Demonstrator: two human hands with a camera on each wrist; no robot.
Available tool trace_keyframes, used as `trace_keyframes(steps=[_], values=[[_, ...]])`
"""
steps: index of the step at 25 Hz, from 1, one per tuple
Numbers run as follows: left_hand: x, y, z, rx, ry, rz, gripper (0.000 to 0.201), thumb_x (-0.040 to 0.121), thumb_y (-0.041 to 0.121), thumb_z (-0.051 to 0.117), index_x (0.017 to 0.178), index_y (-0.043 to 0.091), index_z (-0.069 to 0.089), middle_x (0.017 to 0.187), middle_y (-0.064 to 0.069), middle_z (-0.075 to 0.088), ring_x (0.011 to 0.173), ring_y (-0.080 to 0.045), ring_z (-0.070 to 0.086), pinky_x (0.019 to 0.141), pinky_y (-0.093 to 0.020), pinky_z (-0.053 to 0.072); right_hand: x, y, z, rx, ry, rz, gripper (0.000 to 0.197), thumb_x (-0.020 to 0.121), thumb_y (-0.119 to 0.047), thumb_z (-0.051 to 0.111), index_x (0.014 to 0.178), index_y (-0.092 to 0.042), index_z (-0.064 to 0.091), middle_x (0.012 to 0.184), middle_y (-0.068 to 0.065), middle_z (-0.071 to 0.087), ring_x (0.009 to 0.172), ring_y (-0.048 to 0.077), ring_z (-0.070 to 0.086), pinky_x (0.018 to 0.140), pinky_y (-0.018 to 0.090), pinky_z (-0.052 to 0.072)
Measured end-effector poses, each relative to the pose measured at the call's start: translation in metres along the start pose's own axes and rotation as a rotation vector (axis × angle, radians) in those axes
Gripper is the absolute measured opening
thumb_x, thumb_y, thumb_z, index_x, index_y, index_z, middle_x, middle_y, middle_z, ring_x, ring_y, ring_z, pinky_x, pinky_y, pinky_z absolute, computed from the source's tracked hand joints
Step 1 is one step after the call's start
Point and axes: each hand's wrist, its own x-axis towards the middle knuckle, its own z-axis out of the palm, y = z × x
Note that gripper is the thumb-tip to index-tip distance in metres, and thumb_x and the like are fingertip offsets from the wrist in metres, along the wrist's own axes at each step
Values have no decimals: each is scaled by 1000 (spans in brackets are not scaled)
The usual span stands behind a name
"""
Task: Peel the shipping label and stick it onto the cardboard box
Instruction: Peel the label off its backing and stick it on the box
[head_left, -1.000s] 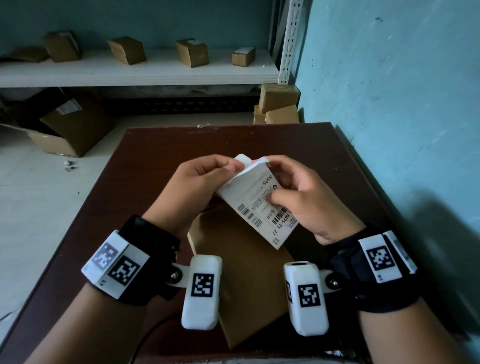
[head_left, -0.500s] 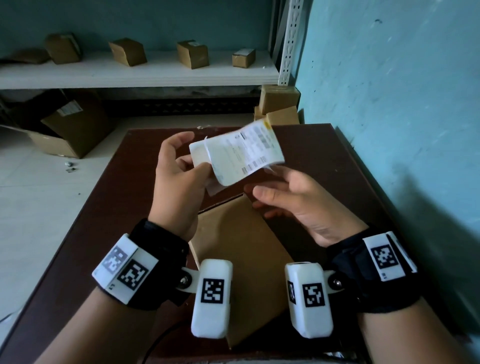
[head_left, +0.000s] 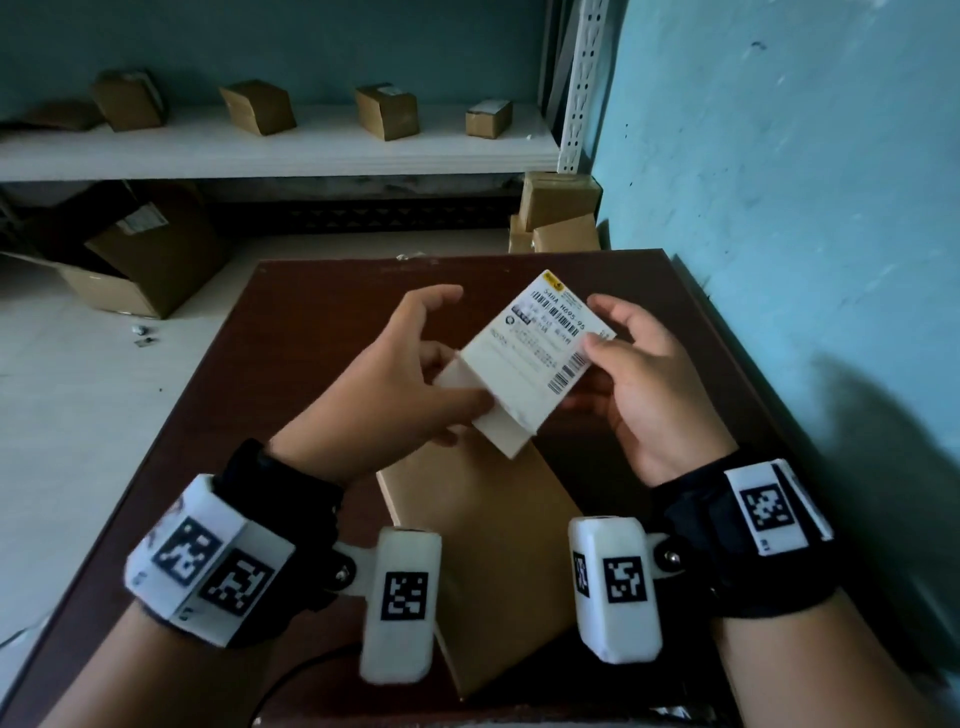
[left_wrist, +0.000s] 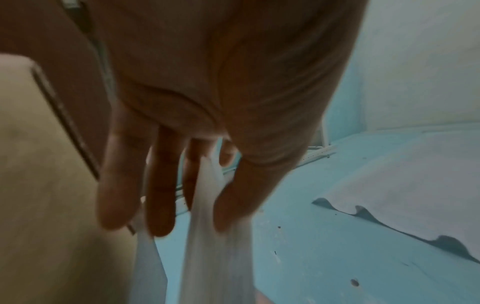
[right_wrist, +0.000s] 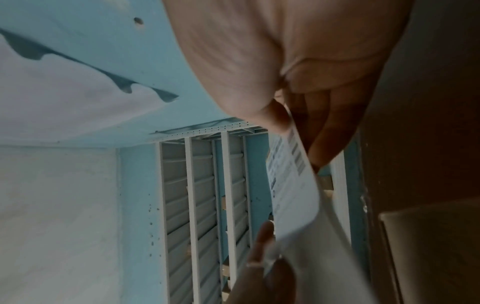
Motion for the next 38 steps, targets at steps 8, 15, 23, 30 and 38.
trace_keyframes(steps=[8,15,23,30,38], values=[[-6,8,-14,-124,-24,4,32,89,20,68,120,25,61,102,-5,77,96,-31,72,79,-49,57,-12,-3,11,-400,-345,-4,25,101,-13,51,119,-27,62,96,-5,76,87,15,74,62,38,54],[2,-11,-27,-155,142,-60,23,87,-9,64,100,10,67,97,-14,71,75,-20,75,57,-31,63,-11,-1,6,-326,-270,21,27,104,-27,47,129,-25,58,98,3,70,69,16,66,53,30,50],[4,-20,-43,-195,235,-94,23,91,-8,59,102,10,67,88,-8,70,60,-8,68,46,-18,53,-11,-1,-1,-428,-493,-8,58,88,-12,72,137,-30,48,95,1,74,76,15,70,56,26,50],[7,-23,-44,-120,267,-29,23,90,-5,62,99,16,70,89,-3,73,65,-9,68,49,-18,53,-12,-1,-4,-489,-569,-50,38,90,-14,69,123,-31,63,91,-4,73,72,8,65,55,22,48],[4,-18,-40,-165,197,12,24,91,-7,60,101,13,68,81,-1,72,60,-6,64,45,-16,49,-13,1,4,-553,-492,-166,13,88,-20,72,101,-18,75,91,1,75,69,5,64,57,15,49]])
